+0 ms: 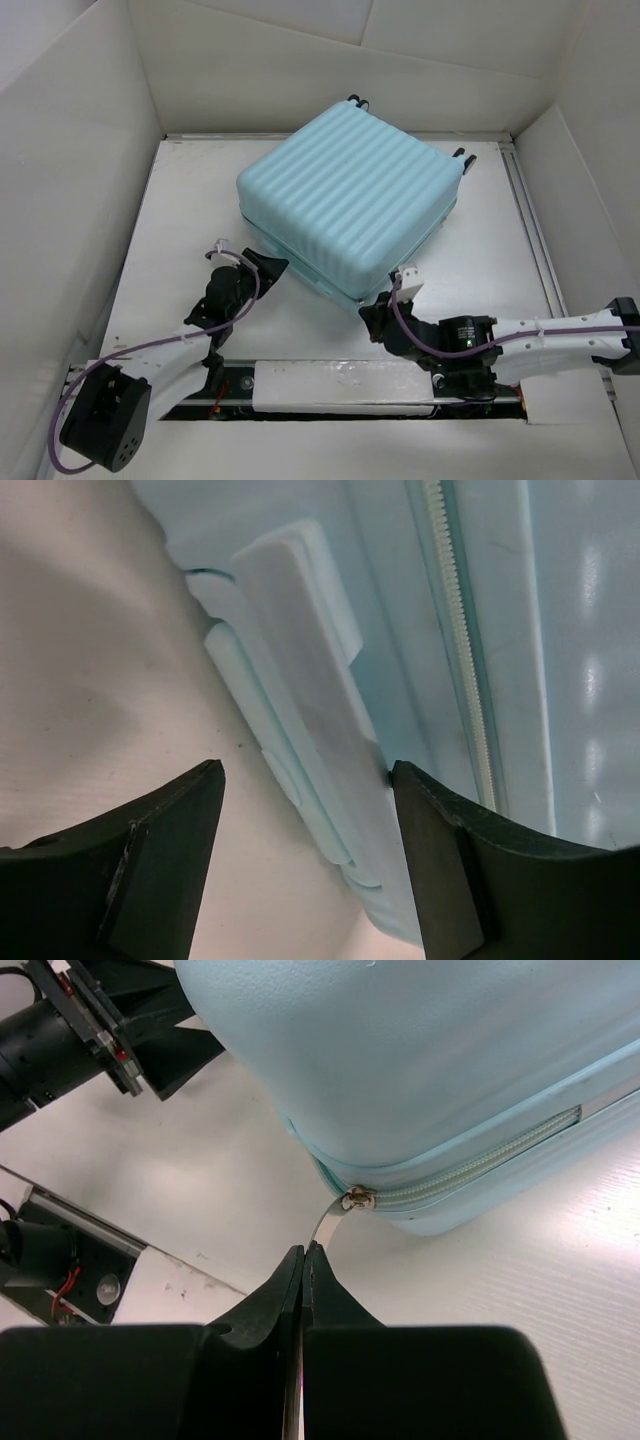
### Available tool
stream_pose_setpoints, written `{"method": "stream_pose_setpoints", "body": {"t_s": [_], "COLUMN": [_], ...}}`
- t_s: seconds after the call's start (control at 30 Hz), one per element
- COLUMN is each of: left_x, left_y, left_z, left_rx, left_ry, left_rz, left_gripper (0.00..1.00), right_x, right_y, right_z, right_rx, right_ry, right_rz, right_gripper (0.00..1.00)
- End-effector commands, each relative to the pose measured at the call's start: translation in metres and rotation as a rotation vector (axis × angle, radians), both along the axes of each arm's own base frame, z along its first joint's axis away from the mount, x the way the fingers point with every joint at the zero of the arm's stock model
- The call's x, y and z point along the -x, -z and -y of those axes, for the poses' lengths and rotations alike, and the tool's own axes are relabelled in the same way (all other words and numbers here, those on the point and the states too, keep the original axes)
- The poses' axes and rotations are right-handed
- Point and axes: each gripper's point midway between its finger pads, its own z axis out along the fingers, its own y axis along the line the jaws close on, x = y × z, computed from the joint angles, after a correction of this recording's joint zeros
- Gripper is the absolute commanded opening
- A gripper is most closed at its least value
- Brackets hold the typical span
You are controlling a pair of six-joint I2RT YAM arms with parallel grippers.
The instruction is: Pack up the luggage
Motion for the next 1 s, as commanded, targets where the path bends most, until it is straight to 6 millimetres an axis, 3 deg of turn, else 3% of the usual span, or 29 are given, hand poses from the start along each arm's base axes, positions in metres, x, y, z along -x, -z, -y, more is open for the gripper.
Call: {"method": "stream_pose_setpoints", "body": {"t_s": [0.0, 0.07, 0.13, 0.17, 0.33, 0.4, 0.43, 0.5, 0.57, 0.7, 0.97], "left_x": [-0.015, -0.019, -0.025, -0.025, -0.030, -0.032, -0.030, -0.031, -0.027, -0.019, 0.000], "left_y": [-0.037, -0.034, -0.039, -0.032, -0.041, -0.042, -0.040, -0.042, -0.032, -0.031, -0.021], "left_z": [0.015, 0.017, 0.021, 0.021, 0.027, 0.027, 0.029, 0.031, 0.029, 0.034, 0.038], "left_rx": [0.033, 0.028, 0.031, 0.022, 0.031, 0.034, 0.034, 0.041, 0.034, 0.048, 0.086], "left_ry": [0.062, 0.062, 0.071, 0.071, 0.091, 0.091, 0.103, 0.112, 0.112, 0.128, 0.160], "left_rz": [0.131, 0.120, 0.120, 0.097, 0.127, 0.136, 0.126, 0.137, 0.118, 0.132, 0.120], "left_gripper": [0.63, 0.56, 0.42, 0.38, 0.18, 0.01, 0.00, 0.00, 0.00, 0.00, 0.00], "right_x": [0.017, 0.019, 0.021, 0.021, 0.023, 0.024, 0.024, 0.027, 0.027, 0.024, 0.017], "right_y": [-0.020, -0.019, -0.020, -0.017, -0.004, -0.009, 0.000, -0.007, -0.001, 0.000, -0.036], "right_z": [-0.029, -0.032, -0.036, -0.037, -0.048, -0.055, -0.057, -0.066, -0.073, -0.091, -0.147], "right_rx": [-0.140, -0.140, -0.150, -0.138, -0.102, -0.104, -0.076, -0.084, -0.058, -0.025, 0.017], "right_ry": [-0.070, -0.079, -0.087, -0.087, -0.095, -0.103, -0.102, -0.115, -0.119, -0.118, -0.129], "right_rz": [-0.045, -0.046, -0.050, -0.051, -0.058, -0.063, -0.064, -0.059, -0.053, -0.022, 0.065], "right_gripper": [0.00, 0.00, 0.00, 0.00, 0.00, 0.00, 0.00, 0.00, 0.00, 0.00, 0.00]}}
